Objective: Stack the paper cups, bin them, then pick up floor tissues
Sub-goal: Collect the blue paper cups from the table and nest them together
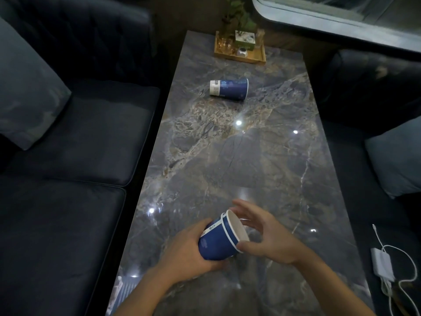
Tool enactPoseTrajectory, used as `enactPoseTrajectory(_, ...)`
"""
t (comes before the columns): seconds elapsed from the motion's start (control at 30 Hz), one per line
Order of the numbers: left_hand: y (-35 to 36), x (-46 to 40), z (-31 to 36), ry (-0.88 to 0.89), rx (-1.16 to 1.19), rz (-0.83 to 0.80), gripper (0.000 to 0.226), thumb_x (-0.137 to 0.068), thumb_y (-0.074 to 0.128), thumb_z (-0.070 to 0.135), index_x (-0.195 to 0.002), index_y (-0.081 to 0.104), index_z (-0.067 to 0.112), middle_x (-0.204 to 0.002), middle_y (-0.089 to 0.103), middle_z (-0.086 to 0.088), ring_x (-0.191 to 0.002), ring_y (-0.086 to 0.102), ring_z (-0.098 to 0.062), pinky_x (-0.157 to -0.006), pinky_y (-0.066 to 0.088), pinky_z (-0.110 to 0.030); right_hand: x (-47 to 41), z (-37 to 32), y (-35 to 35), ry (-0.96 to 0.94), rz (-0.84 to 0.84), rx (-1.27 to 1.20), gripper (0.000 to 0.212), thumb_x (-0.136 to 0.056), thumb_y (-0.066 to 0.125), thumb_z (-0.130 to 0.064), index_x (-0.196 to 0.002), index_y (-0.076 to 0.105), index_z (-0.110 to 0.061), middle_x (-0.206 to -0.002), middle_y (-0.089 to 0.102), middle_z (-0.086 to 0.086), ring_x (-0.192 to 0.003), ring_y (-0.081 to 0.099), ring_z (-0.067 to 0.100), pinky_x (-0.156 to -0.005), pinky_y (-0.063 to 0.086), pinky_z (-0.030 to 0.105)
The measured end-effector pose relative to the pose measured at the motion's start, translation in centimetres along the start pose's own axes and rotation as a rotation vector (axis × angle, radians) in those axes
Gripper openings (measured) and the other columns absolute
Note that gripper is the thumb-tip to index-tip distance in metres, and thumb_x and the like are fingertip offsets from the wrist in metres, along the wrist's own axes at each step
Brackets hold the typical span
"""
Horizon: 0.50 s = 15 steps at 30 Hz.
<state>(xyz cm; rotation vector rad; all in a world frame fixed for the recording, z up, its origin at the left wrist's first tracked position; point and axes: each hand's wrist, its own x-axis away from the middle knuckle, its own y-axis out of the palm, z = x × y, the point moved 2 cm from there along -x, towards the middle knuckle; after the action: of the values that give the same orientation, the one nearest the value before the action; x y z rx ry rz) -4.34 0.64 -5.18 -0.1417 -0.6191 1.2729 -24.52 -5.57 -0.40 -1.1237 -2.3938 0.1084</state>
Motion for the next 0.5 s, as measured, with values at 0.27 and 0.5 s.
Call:
enactPoseTrajectory(0.27,-0.5,-0.1,-0.4,-0.007,-0.035,-0.013,0.076,-0.048,0.086,0.055,-0.117,0.053,0.049,-0.1,0.071,0.025,-0.086,0.068,0.004,-0.077,0.059,-0.033,-0.4,-0.9,0.1,0.016,-0.13,0.067,0.091,-0.066,0.085,-0.014,-0.143,0.037,-0.023,-0.145,0.046,-0.006,-0.134,0.044,0.007,-0.113,0.036,0.032)
enactPoseTrajectory(0.5,-0.3,-0.1,-0.6,0.01,-0.033,-0.009,0.076,-0.05,0.087,0.055,-0.118,0.053,0.047,-0.099,0.071,0.023,-0.084,0.069,0.003,-0.075,0.059,-0.035,-0.9,-1.2,0.0,0.055,-0.145,0.072,0.092,-0.059,0.087,-0.001,-0.138,0.044,-0.02,-0.139,0.053,-0.006,-0.128,0.05,0.004,-0.108,0.038,0.021)
